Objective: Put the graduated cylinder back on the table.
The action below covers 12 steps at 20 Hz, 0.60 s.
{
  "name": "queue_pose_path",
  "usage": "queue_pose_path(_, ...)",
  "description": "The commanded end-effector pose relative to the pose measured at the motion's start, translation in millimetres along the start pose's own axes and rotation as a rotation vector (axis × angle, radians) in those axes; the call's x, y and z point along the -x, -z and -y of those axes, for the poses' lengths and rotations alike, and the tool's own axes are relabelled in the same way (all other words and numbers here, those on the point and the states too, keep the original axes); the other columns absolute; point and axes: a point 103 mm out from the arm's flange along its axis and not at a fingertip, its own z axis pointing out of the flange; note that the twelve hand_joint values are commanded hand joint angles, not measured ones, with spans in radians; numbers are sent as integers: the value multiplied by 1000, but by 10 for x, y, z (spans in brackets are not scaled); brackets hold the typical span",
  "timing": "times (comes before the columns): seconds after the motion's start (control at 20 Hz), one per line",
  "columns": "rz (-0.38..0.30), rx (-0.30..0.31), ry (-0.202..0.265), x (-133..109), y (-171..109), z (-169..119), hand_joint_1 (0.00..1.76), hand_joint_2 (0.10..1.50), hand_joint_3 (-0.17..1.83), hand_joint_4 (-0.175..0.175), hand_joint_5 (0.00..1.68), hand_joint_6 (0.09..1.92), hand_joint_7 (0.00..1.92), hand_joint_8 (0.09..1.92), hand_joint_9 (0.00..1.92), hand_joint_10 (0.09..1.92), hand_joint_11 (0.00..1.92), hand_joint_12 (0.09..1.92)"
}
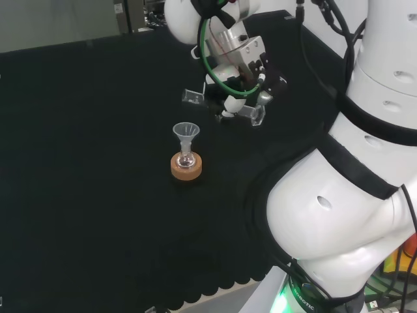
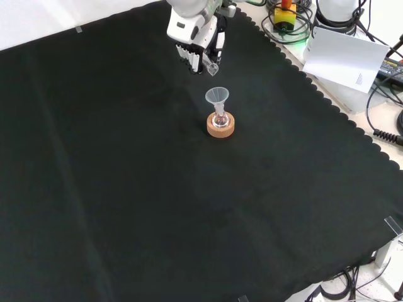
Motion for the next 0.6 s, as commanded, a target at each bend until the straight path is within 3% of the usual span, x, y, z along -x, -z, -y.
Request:
queue_pose_path(0.05, -74, 122, 26, 86, -22, 32, 1122, 1151, 2, -133, 924, 1103, 1236, 336, 1434, 87, 1301, 715)
queue_pose_path(0.3, -149, 223, 40, 194, -66, -111, 1122, 1151, 2, -134, 924, 1103, 1237, 337, 1435, 87, 1302, 716)
queue_pose_path(0.45, -198, 311, 73, 281, -67, -242, 1123, 1151, 2, -134, 924, 1104, 1237, 337, 1435, 87, 1303, 716)
queue_pose_path(0.6, -235, 362, 91, 376, -45, -421, 1123, 1151, 2, -134, 924, 1103, 1237, 336, 1435, 87, 1303, 716)
